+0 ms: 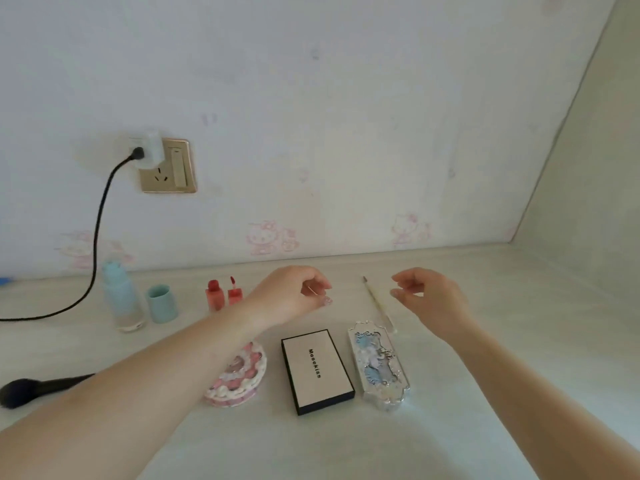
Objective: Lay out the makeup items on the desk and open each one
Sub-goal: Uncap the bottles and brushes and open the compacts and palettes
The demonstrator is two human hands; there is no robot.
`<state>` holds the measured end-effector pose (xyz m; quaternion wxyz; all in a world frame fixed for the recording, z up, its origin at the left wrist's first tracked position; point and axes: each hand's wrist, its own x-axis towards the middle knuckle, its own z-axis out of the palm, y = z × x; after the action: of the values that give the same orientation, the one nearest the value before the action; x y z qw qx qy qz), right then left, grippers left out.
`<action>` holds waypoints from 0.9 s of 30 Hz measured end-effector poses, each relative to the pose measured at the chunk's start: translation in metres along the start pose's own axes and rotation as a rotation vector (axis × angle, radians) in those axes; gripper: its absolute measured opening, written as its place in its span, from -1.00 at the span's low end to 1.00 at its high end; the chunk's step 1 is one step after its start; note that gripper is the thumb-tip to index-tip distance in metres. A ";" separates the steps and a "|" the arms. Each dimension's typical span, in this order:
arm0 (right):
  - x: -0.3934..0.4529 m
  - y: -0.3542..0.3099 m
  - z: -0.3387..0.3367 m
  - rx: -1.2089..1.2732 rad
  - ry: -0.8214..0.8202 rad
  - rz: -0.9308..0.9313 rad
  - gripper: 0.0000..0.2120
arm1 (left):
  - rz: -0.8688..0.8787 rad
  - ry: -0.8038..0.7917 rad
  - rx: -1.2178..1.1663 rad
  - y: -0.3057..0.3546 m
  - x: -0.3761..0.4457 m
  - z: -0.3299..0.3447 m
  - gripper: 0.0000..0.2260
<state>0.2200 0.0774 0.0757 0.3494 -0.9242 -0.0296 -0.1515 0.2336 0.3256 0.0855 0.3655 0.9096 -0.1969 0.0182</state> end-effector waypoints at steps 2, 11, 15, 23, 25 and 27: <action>0.013 0.019 0.003 -0.048 -0.035 0.053 -0.81 | 0.008 -0.060 0.026 0.003 0.028 0.013 -0.84; 0.031 0.040 0.038 -0.150 -0.228 0.126 -0.75 | 0.198 -0.217 0.299 -0.004 0.095 0.073 -0.59; 0.031 0.040 0.036 -0.233 -0.232 0.088 -0.83 | 0.251 -0.210 0.334 -0.016 0.106 0.081 -0.70; 0.032 0.043 0.031 -0.271 -0.210 0.074 -0.94 | 0.273 -0.095 0.333 -0.014 0.103 0.083 -0.83; 0.030 0.040 0.026 -0.185 -0.194 0.064 -0.96 | 0.289 -0.050 0.308 -0.008 0.095 0.075 -0.84; 0.024 0.034 0.021 -0.071 -0.186 0.007 -0.96 | 0.295 -0.009 0.265 0.000 0.082 0.062 -0.86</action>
<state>0.2536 0.0642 0.0464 0.3128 -0.9461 -0.0535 -0.0648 0.3027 0.2557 0.0544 0.2352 0.9110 -0.3257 0.0933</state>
